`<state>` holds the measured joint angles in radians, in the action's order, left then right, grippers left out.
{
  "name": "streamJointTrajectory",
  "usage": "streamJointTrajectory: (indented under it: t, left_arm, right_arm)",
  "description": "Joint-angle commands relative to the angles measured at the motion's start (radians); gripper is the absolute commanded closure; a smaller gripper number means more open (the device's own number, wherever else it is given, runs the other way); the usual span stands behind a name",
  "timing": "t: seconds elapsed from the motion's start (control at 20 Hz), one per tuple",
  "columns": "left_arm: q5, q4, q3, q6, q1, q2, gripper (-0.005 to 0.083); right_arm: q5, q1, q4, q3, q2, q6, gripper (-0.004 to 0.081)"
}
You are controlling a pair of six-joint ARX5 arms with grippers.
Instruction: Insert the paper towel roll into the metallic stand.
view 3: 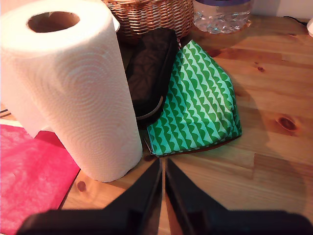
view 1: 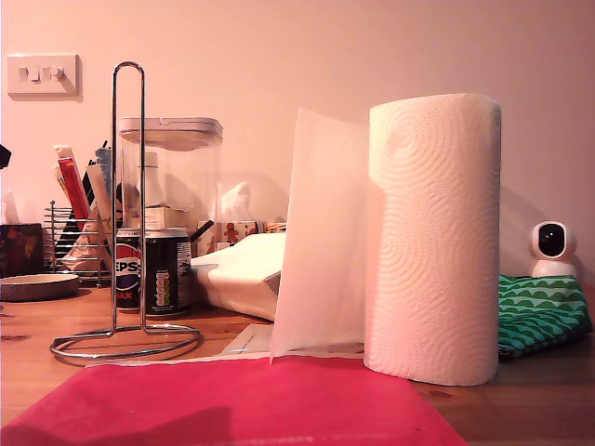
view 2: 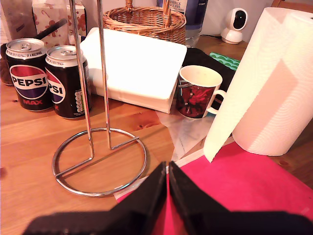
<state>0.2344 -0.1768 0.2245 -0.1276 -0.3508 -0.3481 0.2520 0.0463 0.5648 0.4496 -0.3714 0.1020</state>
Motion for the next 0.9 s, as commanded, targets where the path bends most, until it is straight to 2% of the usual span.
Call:
streamJointTrajectory:
  t: [0.0,0.45,0.65,0.85]
  left_arm:
    - [0.054,0.089,-0.013,-0.004,0.001,0.002,0.0797]
    - [0.054,0.090,-0.013,-0.004,0.001,0.002,0.0797]
    - [0.146,0.126,-0.008,0.000,-0.004,0.002,0.0797]
    - [0.177,0.040,0.055,0.058,-0.031,0.001,0.0797]
  right_arm:
    - [0.003,-0.001,-0.129,-0.010,-0.011,0.001,0.0780]
    - [0.006,-0.001,-0.141,-0.010,-0.011,-0.002,0.0775]
    - [0.074,0.000,-0.172,-0.004,-0.011,-0.112,0.0776]
    - [0.079,0.006,-0.119,0.022,-0.017,-0.132,0.0777]
